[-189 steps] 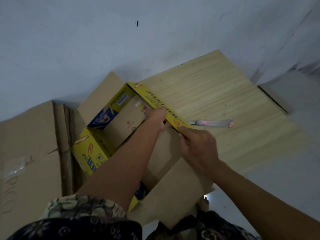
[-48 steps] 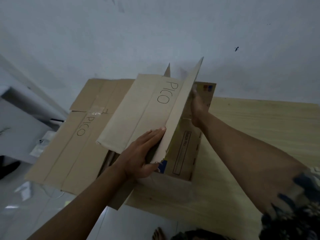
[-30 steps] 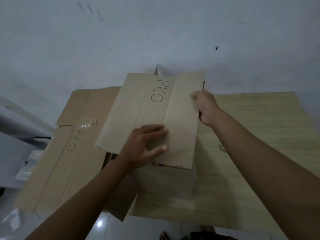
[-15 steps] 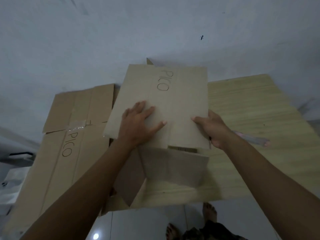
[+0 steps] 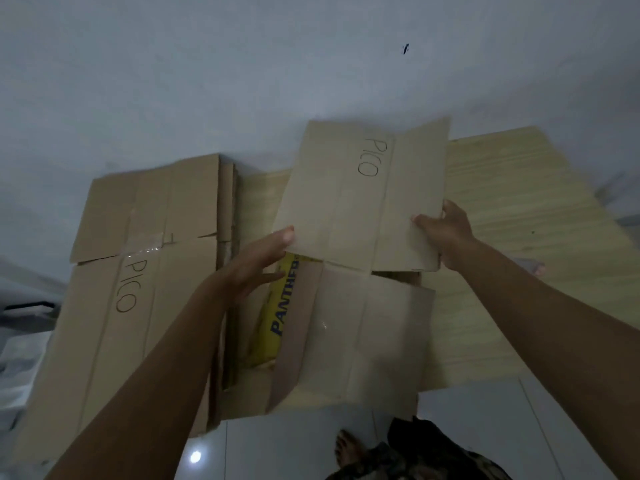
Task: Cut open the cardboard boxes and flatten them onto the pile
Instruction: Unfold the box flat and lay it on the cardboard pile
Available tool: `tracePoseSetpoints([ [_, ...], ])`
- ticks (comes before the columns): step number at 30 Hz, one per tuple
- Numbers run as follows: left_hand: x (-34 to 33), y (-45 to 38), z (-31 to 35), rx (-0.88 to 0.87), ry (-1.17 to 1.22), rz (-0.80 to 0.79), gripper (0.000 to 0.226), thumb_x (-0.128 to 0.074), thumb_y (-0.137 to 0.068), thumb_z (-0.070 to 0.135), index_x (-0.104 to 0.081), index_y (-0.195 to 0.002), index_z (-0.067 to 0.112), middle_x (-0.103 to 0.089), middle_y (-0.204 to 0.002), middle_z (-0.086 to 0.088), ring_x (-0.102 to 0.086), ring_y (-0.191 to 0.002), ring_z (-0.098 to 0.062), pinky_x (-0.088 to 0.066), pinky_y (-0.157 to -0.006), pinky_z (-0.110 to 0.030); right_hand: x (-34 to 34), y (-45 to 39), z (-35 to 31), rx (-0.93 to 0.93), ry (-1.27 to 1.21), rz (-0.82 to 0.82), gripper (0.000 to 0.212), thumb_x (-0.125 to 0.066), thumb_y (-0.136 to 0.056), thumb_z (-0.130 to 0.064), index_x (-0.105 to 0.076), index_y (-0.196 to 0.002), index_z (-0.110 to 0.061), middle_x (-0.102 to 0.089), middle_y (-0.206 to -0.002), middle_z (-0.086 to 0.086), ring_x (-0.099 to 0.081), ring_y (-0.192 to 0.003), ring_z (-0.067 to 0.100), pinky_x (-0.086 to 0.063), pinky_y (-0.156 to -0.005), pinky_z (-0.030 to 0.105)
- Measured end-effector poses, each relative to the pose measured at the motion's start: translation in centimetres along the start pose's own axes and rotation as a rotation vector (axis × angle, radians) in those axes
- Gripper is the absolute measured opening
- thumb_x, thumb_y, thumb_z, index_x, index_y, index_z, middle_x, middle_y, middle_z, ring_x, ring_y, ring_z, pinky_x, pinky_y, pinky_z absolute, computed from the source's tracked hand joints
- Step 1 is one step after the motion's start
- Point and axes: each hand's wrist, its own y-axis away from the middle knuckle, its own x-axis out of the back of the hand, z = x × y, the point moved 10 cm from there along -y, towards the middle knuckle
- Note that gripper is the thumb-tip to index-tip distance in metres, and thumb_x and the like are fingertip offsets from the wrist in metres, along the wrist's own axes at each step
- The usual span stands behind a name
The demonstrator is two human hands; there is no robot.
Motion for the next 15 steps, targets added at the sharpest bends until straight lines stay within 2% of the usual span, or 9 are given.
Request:
tracePoseSetpoints([
  [3,0.3,-1.9,-0.9,0.081,-0.300,-0.028,0.076,-0.086,-0.080,0.029,-0.050,-0.148,0.027,-0.053,-0.138,0.007,-0.058,-0.122,-0.014,-0.053,-0.085,-0.019,-0.4,-1.2,2.3,-0.048,0.029,-0.012,0.040,-0.074,-0.087,-0.025,-0.062,-0.125,-0.019,-0.067,-0.116,0.001,-0.066,-0.108,0.026,-0.055,-0.097,0.047],
  [6,0.7,-4.3,-2.0,0.065,-0.411,0.101,0.050,-0.077,-0.086,0.008,-0.064,-0.133,0.020,-0.063,-0.122,-0.005,-0.065,-0.106,-0.020,-0.054,-0.075,-0.019,-1.1,-2.2,5.1,-0.088,0.080,0.008,0.037,-0.071,-0.089,-0.025,-0.063,-0.123,-0.014,-0.069,-0.118,0.007,-0.066,-0.109,0.029,-0.054,-0.098,0.047],
  [8,1.8,-6.0,-2.8,0.037,-0.554,0.265,0.036,-0.070,-0.087,0.005,-0.072,-0.119,0.020,-0.070,-0.103,-0.007,-0.067,-0.099,-0.026,-0.054,-0.079,-0.027,-1.4,-2.7,6.9,-0.120,0.153,0.042,0.038,-0.070,-0.089,-0.028,-0.062,-0.121,-0.009,-0.069,-0.119,0.010,-0.065,-0.110,0.030,-0.053,-0.097,0.045],
  [9,2.2,-6.5,-3.2,0.041,-0.591,0.338,0.033,-0.067,-0.086,0.005,-0.073,-0.116,0.019,-0.071,-0.100,-0.008,-0.068,-0.099,-0.028,-0.051,-0.080,-0.028,-1.6,-3.0,7.8,-0.141,0.179,0.050,0.040,-0.070,-0.089,-0.030,-0.062,-0.120,-0.007,-0.069,-0.118,0.012,-0.065,-0.110,0.031,-0.053,-0.097,0.045],
  [11,2.6,-7.4,-4.2,0.059,-0.597,0.458,0.033,-0.061,-0.087,0.004,-0.070,-0.117,0.015,-0.071,-0.104,-0.012,-0.066,-0.101,-0.030,-0.045,-0.080,-0.027,-1.8,-3.6,9.3,-0.179,0.243,0.057,0.044,-0.069,-0.090,-0.035,-0.061,-0.120,-0.004,-0.067,-0.121,0.016,-0.063,-0.114,0.034,-0.050,-0.098,0.041],
  [13,2.7,-8.1,-5.5,0.083,-0.573,0.560,0.039,-0.058,-0.089,0.005,-0.062,-0.127,0.011,-0.070,-0.109,-0.017,-0.064,-0.102,-0.034,-0.048,-0.082,-0.032,-2.0,-4.3,10.4,-0.211,0.339,0.054,0.052,-0.065,-0.092,-0.041,-0.057,-0.125,-0.002,-0.061,-0.130,0.021,-0.057,-0.122,0.035,-0.044,-0.100,0.036],
  [15,2.9,-9.2,-7.2,0.164,-0.567,0.621,0.052,-0.059,-0.087,0.010,-0.051,-0.138,0.012,-0.059,-0.125,-0.020,-0.056,-0.117,-0.040,-0.048,-0.097,-0.042,-2.1,-5.0,10.6,-0.231,0.430,0.050,0.064,-0.062,-0.087,-0.051,-0.056,-0.129,-0.003,-0.053,-0.137,0.024,-0.051,-0.128,0.037,-0.042,-0.104,0.036],
])
